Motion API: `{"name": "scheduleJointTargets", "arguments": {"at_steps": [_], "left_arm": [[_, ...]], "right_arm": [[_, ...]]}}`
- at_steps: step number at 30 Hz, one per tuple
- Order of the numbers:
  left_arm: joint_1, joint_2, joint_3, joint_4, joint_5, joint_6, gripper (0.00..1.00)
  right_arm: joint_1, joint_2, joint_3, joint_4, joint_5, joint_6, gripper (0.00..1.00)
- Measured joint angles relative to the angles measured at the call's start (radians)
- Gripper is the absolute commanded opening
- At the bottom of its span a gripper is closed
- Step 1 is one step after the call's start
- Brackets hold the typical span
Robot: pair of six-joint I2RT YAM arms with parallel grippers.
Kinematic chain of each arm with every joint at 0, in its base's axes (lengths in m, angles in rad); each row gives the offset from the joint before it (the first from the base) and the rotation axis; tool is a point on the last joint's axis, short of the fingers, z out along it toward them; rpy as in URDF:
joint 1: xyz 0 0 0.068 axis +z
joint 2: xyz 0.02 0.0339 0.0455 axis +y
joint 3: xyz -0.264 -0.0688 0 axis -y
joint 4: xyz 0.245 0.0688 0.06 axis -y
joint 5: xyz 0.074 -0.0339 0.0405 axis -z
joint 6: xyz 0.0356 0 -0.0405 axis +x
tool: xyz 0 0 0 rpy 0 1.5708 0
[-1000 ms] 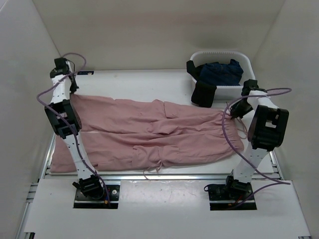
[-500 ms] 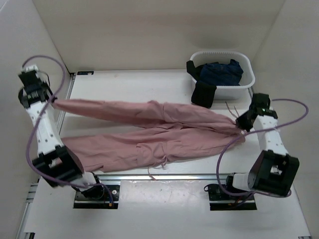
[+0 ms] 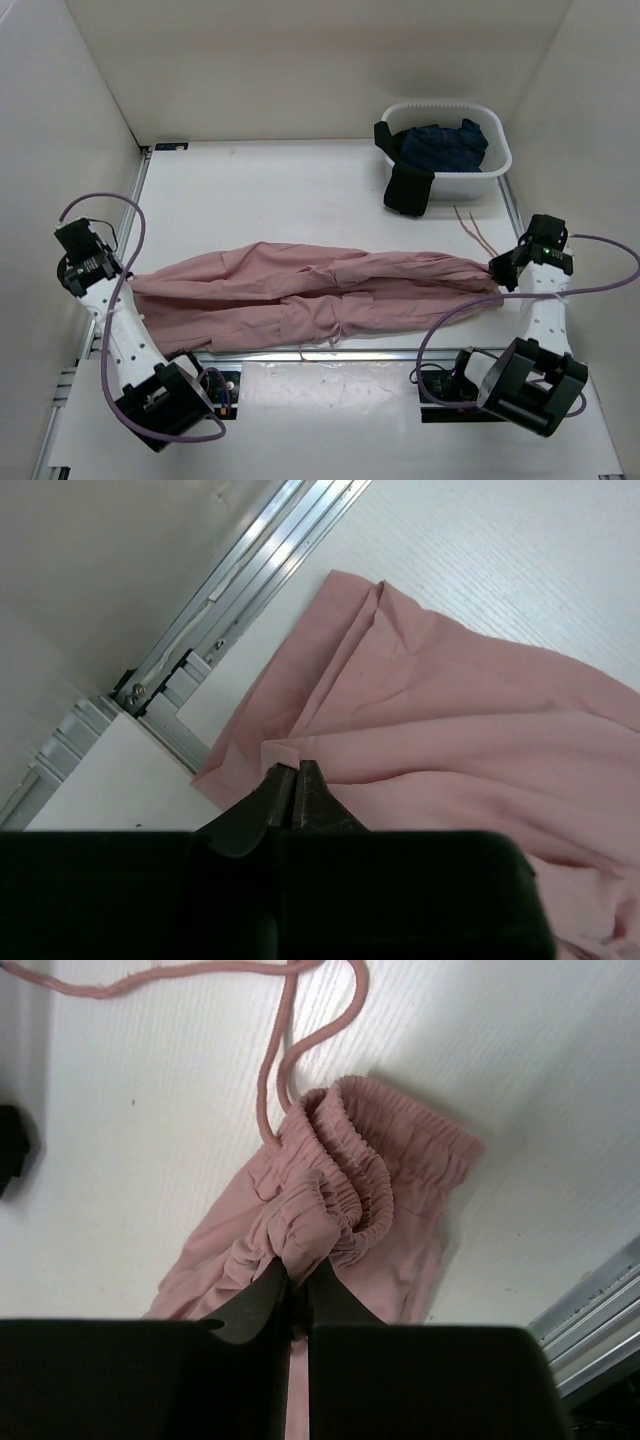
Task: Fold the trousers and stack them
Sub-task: Fold the trousers
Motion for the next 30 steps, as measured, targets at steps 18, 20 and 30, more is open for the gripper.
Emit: {"name": "scheduleJointTargets", "arguments": {"at_steps": [18,20,30], "left_arm": [[0.0,-0.187,-0.055,-0.006,-0.164,0.0,0.14],[0.0,-0.202,-0.123,-0.003,-0.196,-0.001,0.18],[0.0,-0.127,-0.359,-0.044,-0.315,0.004,0.9]], "right_arm": [[-0.121,-0.163,0.058,-0.281,0.032,0.187,0.01],[-0.116,-0.208,0.025,-0.307,0.063,0.206,0.27],[-0.089,-0.3,-0.195,-0.321,0.13,0.224,0.99]]}}
